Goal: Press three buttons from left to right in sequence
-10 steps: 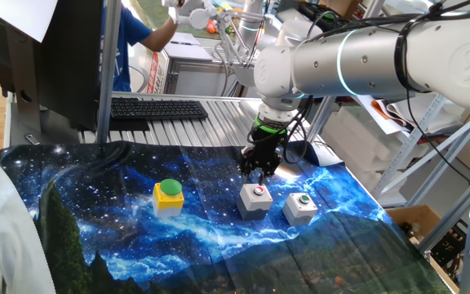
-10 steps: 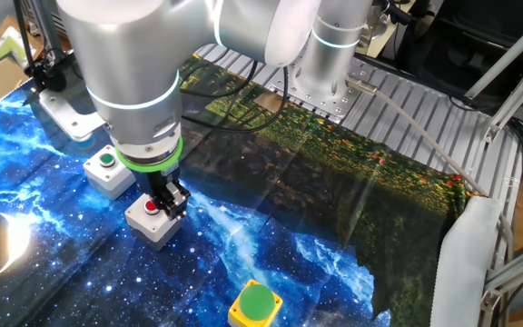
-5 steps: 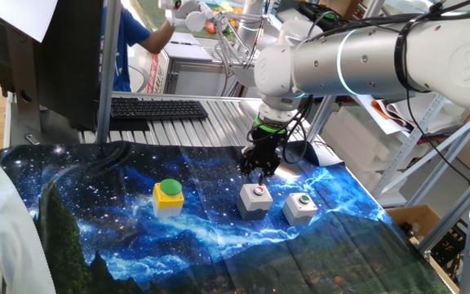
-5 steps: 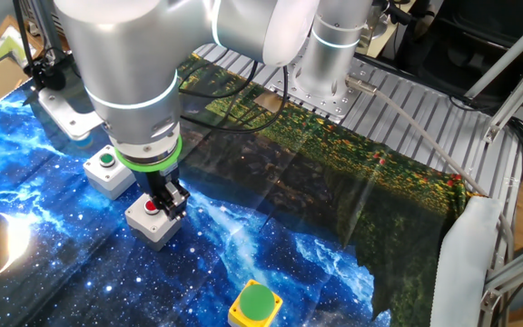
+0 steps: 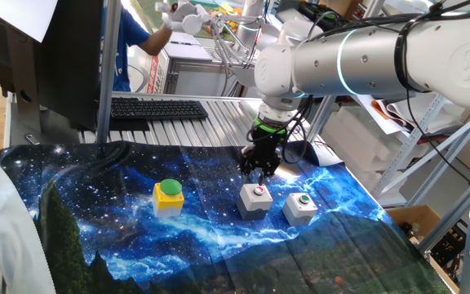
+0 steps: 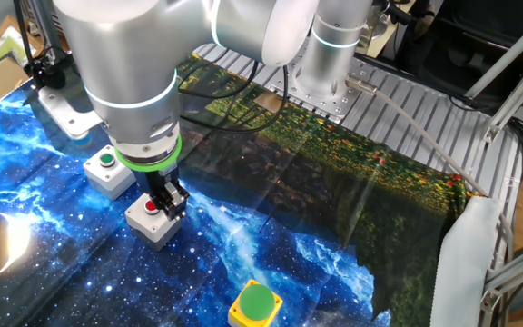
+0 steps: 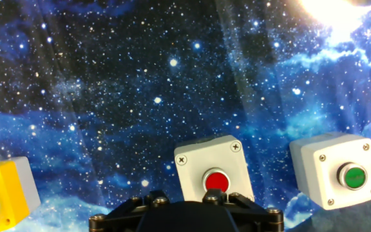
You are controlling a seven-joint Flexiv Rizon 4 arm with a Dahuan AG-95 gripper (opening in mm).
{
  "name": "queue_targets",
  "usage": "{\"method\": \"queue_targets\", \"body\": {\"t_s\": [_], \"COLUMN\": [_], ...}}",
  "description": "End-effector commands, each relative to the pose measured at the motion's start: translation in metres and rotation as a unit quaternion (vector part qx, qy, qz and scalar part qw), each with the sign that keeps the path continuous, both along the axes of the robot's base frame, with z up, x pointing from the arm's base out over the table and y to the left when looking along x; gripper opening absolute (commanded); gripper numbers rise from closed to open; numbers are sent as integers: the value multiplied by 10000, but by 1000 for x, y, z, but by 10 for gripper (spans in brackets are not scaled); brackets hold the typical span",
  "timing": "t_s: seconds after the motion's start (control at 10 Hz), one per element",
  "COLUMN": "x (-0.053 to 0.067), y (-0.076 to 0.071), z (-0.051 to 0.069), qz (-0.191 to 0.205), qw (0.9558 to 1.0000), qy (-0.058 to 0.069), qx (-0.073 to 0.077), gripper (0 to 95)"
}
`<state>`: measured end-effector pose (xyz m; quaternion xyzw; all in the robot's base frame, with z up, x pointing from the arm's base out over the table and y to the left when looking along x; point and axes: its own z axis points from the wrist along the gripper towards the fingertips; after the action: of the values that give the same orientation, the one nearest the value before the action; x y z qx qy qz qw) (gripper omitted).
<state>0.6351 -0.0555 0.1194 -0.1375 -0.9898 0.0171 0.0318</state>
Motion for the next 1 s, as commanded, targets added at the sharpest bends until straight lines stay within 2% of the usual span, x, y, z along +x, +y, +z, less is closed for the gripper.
{"method": "queue_targets", "body": {"t_s": [0.1, 0.2, 0.4, 0.5, 0.6, 0.7, 1.0], "x": [0, 0, 0, 0, 0, 0, 0], "y": [0, 0, 0, 0, 0, 0, 0], "z": [-1, -1, -1, -1, -1, -1, -1], "qz": [235, 677, 1275, 1417, 1598, 1771, 1855], "qw": [9997, 9975, 9911, 9890, 9855, 9822, 9800], "qy": [-101, -211, -363, -379, -515, -584, -665], "qx": [-36, 11, 131, 188, 242, 229, 278], "gripper": [380, 380, 380, 380, 380, 380, 380]}}
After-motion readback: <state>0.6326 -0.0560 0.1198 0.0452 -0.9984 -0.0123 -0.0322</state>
